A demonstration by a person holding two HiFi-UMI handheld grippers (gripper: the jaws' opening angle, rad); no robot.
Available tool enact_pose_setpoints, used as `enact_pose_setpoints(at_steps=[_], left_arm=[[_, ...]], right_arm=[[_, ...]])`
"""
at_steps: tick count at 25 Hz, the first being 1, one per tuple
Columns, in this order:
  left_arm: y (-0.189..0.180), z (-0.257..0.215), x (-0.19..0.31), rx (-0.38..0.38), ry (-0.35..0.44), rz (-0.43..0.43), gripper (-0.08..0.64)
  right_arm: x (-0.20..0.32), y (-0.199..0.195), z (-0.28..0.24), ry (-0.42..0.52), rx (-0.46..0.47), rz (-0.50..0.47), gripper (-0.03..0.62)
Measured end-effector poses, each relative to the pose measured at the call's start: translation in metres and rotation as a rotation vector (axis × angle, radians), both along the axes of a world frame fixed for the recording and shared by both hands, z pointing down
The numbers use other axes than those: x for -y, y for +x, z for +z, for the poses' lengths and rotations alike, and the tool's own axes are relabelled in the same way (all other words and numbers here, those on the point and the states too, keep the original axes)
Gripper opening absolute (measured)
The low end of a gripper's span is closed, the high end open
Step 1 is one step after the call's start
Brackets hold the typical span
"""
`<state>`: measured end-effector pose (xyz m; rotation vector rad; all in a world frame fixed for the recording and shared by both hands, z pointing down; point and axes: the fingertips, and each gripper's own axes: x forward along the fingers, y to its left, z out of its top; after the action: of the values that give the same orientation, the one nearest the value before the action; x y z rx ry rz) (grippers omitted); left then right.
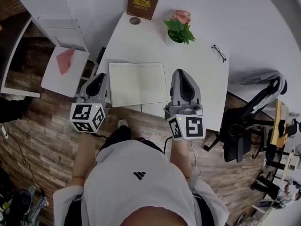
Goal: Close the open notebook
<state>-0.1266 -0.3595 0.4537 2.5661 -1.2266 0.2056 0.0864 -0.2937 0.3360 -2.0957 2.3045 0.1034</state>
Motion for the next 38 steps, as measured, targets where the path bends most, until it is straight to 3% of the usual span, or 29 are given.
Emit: enact_pose_setpoints(at_steps=[4, 10, 21, 24, 28, 31, 35, 38], left_arm=[[0.003, 0.043, 0.002, 0.018, -0.136, 0.043, 0.106], [0.0, 0.092, 0.004, -0.018, -0.316, 0.051, 0.182], [0.006, 0.145, -0.012, -0.05, -0.531, 0.101, 0.212], [0.012, 0.15, -0.019, -0.051, -0.561, 0.139, 0.204], [0.015, 0.147, -0.021, -0.057, -0.552, 0.157, 0.094], [0.018, 0.136, -0.021, -0.066, -0.521, 0.18, 0.072], [0.03, 0.114, -0.022, -0.14, -0.528, 0.218, 0.043], [0.042, 0.099, -0.022, -0.122, -0.48, 0.252, 0.035]], right_arm=[[0.003, 0.003, 0.009, -0.026, 0.0, 0.031, -0.002], [0.008, 0.005, 0.017, -0.052, -0.004, 0.066, -0.002], [0.009, -0.004, 0.032, -0.088, -0.002, 0.082, -0.002], [0.008, -0.004, 0.034, -0.094, -0.005, 0.09, -0.002], [0.007, -0.003, 0.035, -0.096, -0.008, 0.096, -0.002], [0.008, -0.003, 0.034, -0.095, -0.011, 0.097, -0.002], [0.007, 0.0, 0.032, -0.092, -0.016, 0.1, -0.002], [0.004, 0.004, 0.032, -0.089, -0.016, 0.107, -0.003]])
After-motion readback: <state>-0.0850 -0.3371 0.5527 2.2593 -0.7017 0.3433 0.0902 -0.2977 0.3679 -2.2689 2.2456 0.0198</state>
